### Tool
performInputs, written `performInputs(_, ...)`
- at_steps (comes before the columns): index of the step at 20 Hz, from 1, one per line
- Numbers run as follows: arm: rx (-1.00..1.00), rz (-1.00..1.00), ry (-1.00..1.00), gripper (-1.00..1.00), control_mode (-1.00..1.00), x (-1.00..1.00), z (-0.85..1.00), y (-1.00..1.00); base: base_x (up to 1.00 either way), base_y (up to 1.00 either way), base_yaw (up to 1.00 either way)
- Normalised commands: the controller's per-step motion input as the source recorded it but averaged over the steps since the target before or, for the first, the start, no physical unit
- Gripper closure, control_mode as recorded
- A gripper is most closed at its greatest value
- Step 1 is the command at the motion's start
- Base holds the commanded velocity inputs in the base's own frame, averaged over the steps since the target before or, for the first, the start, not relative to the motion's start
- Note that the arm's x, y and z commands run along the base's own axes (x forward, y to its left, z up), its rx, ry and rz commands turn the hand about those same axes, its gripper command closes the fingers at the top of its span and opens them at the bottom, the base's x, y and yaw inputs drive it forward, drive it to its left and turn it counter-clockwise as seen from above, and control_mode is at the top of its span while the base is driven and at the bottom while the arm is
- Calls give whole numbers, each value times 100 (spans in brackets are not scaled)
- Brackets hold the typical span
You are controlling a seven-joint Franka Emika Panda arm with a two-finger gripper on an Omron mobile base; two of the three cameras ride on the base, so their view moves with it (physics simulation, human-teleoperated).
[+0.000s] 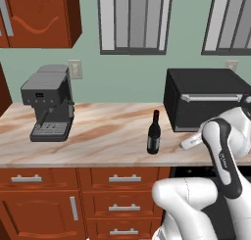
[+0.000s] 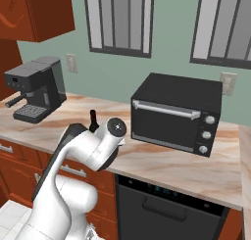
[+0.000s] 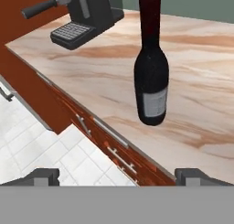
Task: There is a wine glass and glass cup on the dining counter. Place the wine bottle next to the wine glass and the juice bottle next to the glass cup.
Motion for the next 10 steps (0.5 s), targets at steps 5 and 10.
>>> performInputs(5, 14, 3, -10, -100, -100, 19, -9, 0, 0, 0, 0)
performInputs(10, 12, 9, 0, -100, -100, 26, -3, -2, 0, 0, 0)
